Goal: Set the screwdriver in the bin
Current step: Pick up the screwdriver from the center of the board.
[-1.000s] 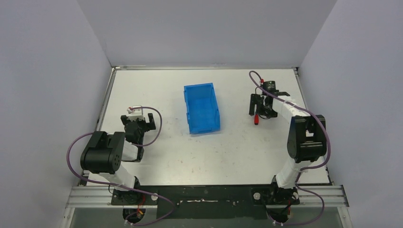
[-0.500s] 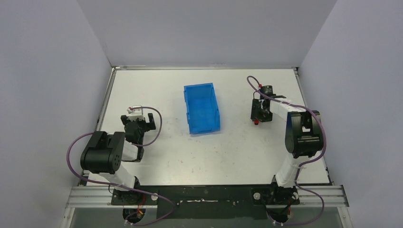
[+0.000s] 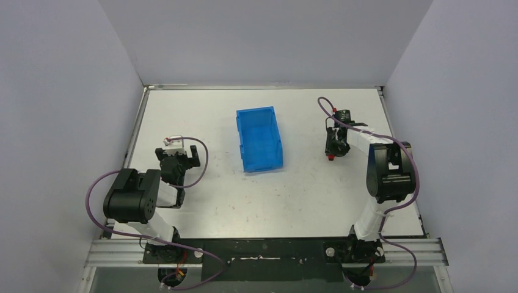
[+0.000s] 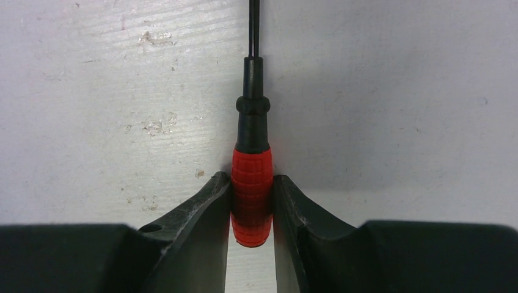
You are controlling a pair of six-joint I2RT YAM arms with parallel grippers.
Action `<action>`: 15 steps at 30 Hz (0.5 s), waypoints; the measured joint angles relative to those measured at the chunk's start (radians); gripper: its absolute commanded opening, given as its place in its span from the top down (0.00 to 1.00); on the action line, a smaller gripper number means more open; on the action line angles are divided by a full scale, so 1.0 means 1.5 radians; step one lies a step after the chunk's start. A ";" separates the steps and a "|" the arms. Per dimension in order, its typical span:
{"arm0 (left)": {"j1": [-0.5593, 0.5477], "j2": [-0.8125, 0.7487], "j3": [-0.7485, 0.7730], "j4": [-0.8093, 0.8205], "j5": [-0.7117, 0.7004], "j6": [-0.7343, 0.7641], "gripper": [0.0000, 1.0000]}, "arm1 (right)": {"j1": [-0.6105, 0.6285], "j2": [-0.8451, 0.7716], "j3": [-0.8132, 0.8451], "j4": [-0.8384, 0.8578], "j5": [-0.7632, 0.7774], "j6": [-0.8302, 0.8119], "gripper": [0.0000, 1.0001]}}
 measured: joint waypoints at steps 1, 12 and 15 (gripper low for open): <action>0.000 0.000 0.000 0.000 0.000 0.000 0.03 | 0.000 0.000 0.000 -0.001 0.000 0.000 0.94; 0.000 0.000 0.000 0.000 0.000 0.000 0.03 | 0.000 -0.045 0.055 -0.075 0.008 -0.018 0.95; 0.000 0.000 0.000 0.000 0.000 0.000 0.03 | 0.000 -0.075 0.084 -0.101 0.008 -0.020 0.95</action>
